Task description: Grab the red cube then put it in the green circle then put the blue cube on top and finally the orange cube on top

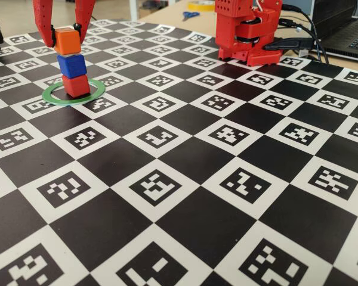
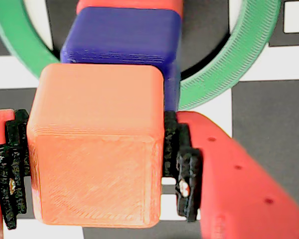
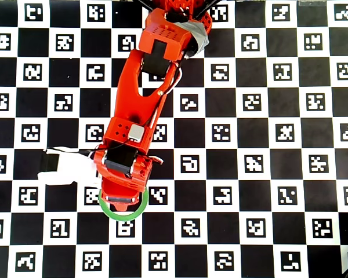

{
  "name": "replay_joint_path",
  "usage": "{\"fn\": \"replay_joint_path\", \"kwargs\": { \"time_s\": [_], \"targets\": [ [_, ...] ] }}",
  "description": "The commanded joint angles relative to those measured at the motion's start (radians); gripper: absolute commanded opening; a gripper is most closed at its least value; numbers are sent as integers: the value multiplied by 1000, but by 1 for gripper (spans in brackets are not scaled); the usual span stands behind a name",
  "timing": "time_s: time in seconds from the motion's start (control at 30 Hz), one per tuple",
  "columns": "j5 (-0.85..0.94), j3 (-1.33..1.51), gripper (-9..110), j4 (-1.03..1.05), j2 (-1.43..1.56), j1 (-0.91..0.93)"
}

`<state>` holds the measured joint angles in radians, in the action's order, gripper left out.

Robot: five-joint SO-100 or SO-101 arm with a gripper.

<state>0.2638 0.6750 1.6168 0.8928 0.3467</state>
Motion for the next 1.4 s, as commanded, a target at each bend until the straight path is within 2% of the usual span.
{"fn": "replay_joint_path", "kwargs": {
  "time_s": [0.0,0.3,0.43,0.57,0.97,1.37],
  "targets": [
    [8,-5,2,-11,46,15],
    [9,12,2,-15,48,17],
    [-8,12,6,-17,49,20],
    [-11,12,28,-18,49,21],
    [-43,40,47,-8,97,32],
    [-48,265,47,-23,419,60]
  ]
}}
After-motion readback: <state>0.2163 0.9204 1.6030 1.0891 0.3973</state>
